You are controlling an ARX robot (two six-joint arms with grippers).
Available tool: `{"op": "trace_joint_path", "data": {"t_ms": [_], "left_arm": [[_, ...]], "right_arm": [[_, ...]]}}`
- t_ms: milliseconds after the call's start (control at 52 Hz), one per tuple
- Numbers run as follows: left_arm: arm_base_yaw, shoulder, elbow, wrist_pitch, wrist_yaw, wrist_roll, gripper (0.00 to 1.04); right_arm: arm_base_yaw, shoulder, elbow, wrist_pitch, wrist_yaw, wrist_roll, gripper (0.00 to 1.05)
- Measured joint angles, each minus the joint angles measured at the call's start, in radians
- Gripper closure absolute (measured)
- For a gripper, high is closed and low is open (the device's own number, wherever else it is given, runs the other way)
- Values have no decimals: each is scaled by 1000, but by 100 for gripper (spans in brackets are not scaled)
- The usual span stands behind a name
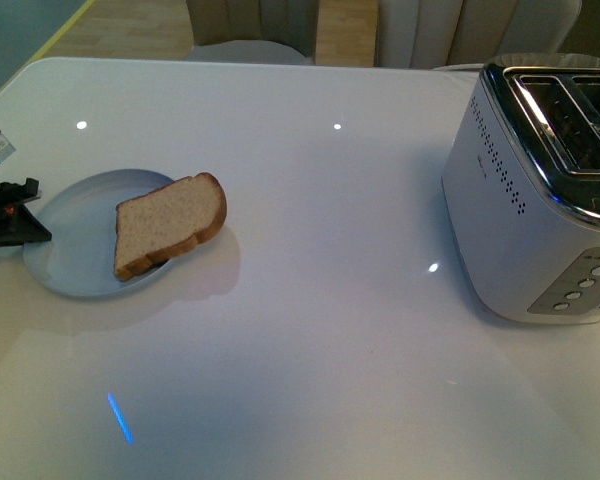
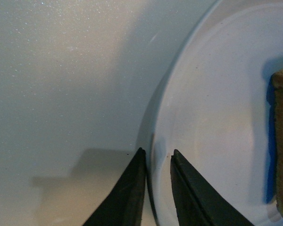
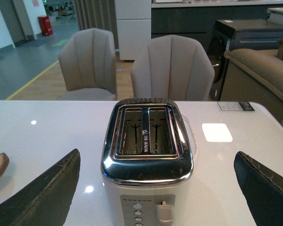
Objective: Left arm holds plate, right arm toasts bread
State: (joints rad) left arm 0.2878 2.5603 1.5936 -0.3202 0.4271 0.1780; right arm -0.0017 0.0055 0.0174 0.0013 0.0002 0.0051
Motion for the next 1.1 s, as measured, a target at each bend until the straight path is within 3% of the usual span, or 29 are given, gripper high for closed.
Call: {"op": "trace_joint_path", "data": {"t_ms": [77, 673, 1096], "left_arm": [[-2, 0, 5, -8, 4, -11, 102], [3, -33, 3, 19, 65, -80, 102], [33, -323, -142, -8, 116, -134, 102]], "right_arm": [[0, 0, 0, 0, 0, 0, 9], [0, 0, 0, 0, 0, 0, 9], [0, 0, 0, 0, 0, 0, 9]]}}
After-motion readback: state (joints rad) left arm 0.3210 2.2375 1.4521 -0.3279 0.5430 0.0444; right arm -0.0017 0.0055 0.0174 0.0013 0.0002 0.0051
